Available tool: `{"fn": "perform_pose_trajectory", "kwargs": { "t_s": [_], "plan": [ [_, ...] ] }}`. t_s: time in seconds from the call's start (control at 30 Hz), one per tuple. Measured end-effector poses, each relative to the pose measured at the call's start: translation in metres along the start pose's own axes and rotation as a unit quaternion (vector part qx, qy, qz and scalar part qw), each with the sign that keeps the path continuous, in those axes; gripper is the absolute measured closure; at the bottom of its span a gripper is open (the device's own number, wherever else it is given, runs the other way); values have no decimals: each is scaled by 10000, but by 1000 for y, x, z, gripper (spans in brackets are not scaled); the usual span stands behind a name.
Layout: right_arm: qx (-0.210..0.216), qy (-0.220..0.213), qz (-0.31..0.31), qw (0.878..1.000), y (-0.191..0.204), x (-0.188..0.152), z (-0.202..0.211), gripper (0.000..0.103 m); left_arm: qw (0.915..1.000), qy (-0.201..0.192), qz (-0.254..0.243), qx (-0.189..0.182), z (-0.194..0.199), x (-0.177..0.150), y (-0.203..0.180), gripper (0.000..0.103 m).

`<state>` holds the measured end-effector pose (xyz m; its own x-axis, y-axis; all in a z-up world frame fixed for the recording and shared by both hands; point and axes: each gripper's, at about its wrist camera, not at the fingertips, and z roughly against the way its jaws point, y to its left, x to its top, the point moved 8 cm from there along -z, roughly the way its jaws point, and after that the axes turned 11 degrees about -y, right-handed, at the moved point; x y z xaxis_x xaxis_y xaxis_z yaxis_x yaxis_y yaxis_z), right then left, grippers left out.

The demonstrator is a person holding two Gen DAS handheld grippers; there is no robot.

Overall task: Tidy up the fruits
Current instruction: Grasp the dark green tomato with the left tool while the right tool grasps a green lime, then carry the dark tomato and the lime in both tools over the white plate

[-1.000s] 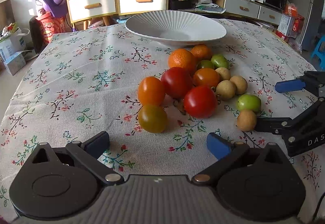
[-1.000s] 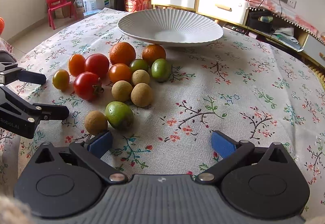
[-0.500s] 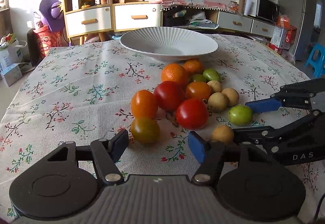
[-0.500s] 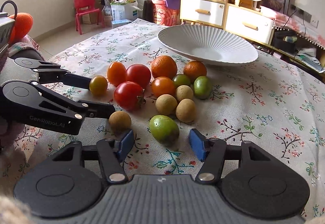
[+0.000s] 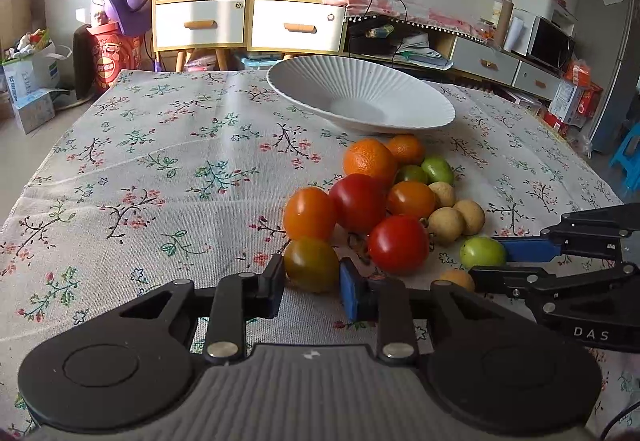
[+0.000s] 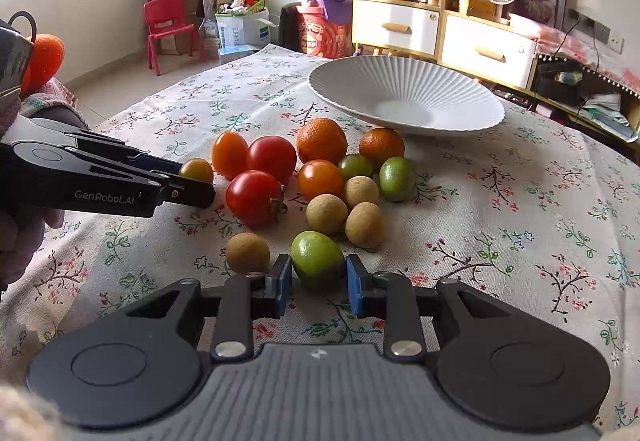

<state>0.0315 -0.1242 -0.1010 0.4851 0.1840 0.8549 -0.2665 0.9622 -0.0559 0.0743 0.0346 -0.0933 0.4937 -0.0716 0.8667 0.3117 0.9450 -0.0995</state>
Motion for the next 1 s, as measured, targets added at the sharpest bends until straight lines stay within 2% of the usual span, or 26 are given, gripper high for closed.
{"fn": "perform_pose_trajectory", "kwargs": {
  "t_s": [0.7, 1.0],
  "plan": [
    [-82, -262, -210, 9994, -4, 15, 6, 77, 9995, -276, 66, -142, 8, 23, -8, 76],
    [-138, -444, -260, 9986, -8, 25, 12, 77, 9989, -360, 122, -278, 6, 39, -25, 76]
  ]
}}
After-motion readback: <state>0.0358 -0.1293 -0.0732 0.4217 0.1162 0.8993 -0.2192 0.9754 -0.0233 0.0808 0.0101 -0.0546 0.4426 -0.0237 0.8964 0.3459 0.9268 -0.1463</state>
